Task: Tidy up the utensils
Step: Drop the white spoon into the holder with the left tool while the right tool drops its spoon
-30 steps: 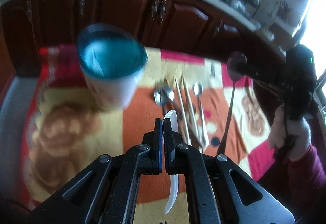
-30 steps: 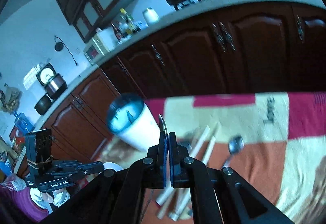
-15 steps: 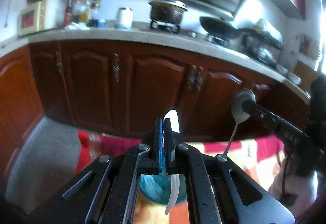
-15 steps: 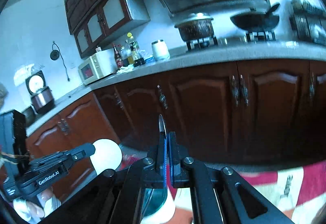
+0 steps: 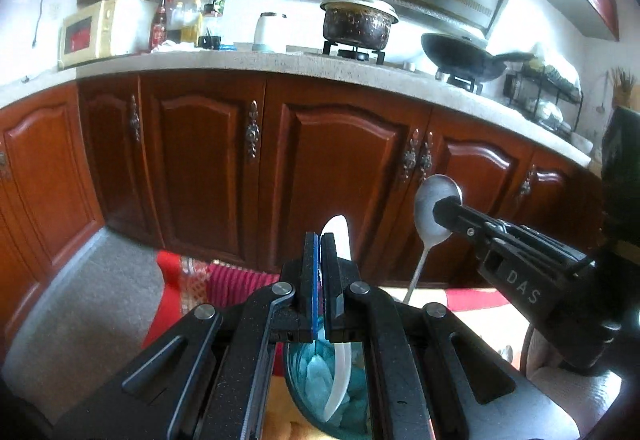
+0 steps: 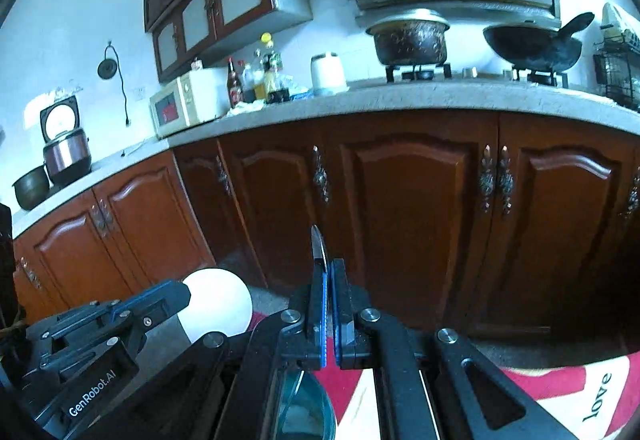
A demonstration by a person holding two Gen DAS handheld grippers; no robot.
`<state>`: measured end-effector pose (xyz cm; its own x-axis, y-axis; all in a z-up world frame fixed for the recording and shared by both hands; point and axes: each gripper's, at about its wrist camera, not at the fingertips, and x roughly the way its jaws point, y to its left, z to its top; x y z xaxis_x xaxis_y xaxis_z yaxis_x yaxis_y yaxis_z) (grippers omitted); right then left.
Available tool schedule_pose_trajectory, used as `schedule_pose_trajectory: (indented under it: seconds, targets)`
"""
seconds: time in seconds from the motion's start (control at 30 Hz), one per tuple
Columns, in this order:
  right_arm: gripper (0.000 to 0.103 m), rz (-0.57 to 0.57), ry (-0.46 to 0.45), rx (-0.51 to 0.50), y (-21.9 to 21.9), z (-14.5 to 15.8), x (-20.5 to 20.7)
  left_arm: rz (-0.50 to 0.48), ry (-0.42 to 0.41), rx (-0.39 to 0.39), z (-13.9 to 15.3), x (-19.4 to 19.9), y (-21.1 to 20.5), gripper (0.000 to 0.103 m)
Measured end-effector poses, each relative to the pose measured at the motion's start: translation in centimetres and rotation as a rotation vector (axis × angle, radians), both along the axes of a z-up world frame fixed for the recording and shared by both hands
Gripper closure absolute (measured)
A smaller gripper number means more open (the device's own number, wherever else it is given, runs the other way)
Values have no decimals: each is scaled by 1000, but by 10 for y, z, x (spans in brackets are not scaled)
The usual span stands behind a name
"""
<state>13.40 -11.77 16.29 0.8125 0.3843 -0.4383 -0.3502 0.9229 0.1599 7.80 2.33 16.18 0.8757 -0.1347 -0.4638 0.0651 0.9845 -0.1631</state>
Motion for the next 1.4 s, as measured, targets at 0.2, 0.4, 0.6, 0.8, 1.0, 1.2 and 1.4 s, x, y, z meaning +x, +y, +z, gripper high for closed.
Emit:
schedule_pose_trajectory:
  seconds: [0.2, 0.4, 0.6, 0.8, 1.0, 1.2, 1.4]
  targets:
    - [101, 25, 69, -5, 0, -17, 1, 8, 43, 13, -16, -14, -3, 103]
    - [100, 89, 191, 25, 3, -29, 6, -1, 86, 17, -25, -24, -5, 103]
    - [81, 96, 252, 68, -6, -32, 1, -20, 109, -3, -21, -34, -6, 97]
    - [79, 73, 257, 63, -20, -26, -16, -24, 110, -8, -14, -45, -4, 57]
    - [76, 39, 244, 12, -31, -21, -39, -7, 146, 24, -11, -56, -9, 55]
    - [68, 8, 248, -18, -43, -21, -65, 14, 170, 49, -7, -71, -16, 52]
    - [67, -34, 263, -31, -64, -26, -98, 7, 184, 94, -8, -90, -32, 51]
